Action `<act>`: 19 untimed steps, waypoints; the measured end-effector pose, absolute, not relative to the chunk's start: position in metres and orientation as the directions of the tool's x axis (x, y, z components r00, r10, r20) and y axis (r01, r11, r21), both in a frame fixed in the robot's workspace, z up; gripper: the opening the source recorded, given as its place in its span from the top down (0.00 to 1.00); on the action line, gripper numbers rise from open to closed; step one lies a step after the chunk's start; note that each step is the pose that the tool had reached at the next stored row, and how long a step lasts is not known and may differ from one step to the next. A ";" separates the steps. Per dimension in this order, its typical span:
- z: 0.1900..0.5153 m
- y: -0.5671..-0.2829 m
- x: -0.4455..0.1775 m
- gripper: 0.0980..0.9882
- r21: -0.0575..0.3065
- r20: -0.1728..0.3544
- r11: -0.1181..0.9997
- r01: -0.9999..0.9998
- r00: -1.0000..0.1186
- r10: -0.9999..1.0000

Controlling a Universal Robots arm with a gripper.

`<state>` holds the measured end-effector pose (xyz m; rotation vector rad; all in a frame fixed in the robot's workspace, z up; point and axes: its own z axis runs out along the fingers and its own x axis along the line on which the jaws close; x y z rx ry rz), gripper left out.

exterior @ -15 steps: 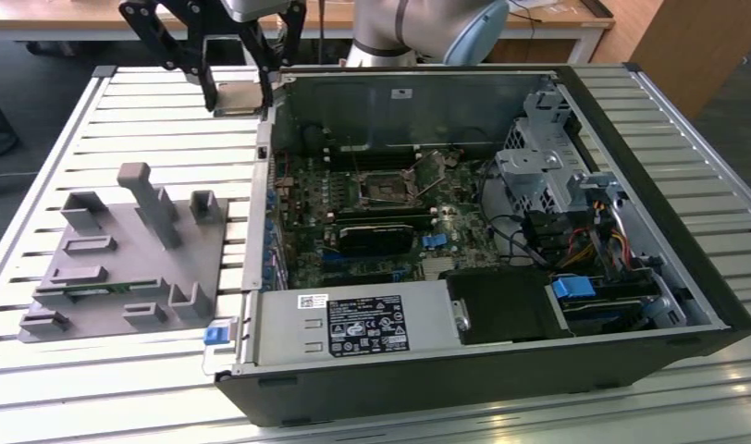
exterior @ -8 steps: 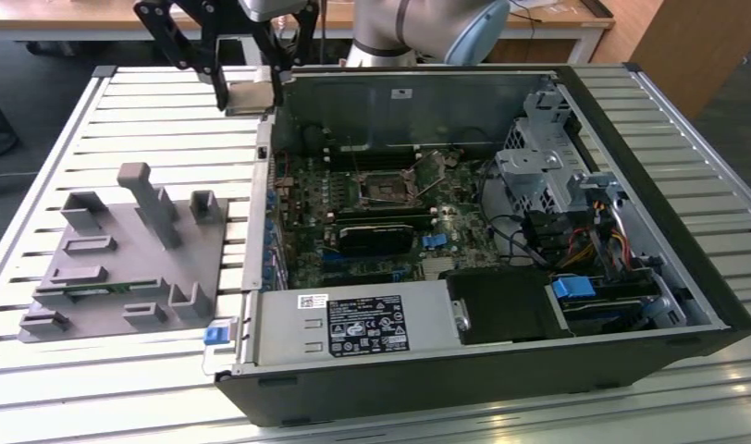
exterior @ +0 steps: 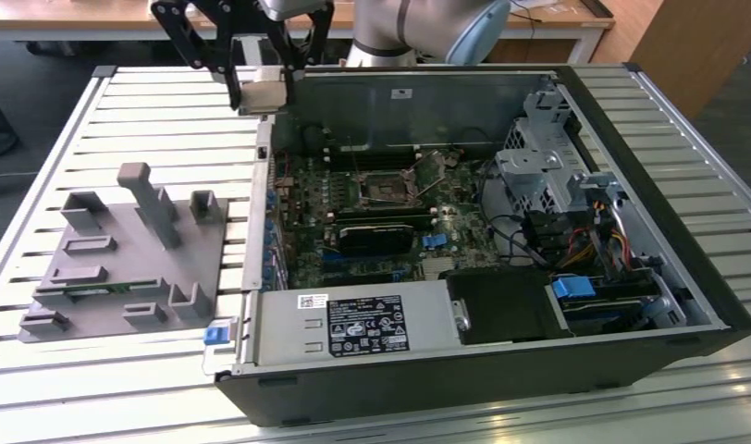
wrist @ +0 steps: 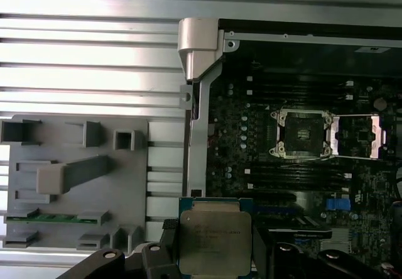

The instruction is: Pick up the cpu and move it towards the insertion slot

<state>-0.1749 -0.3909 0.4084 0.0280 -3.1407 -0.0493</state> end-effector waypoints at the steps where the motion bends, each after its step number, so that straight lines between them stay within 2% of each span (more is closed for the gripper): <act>1: 0.408 -0.391 -0.173 0.50 0.031 0.000 0.999 -0.018 -1.000 -0.018; 19: 0.408 -0.389 -0.145 0.50 0.031 0.000 0.999 -0.018 -1.000 -0.018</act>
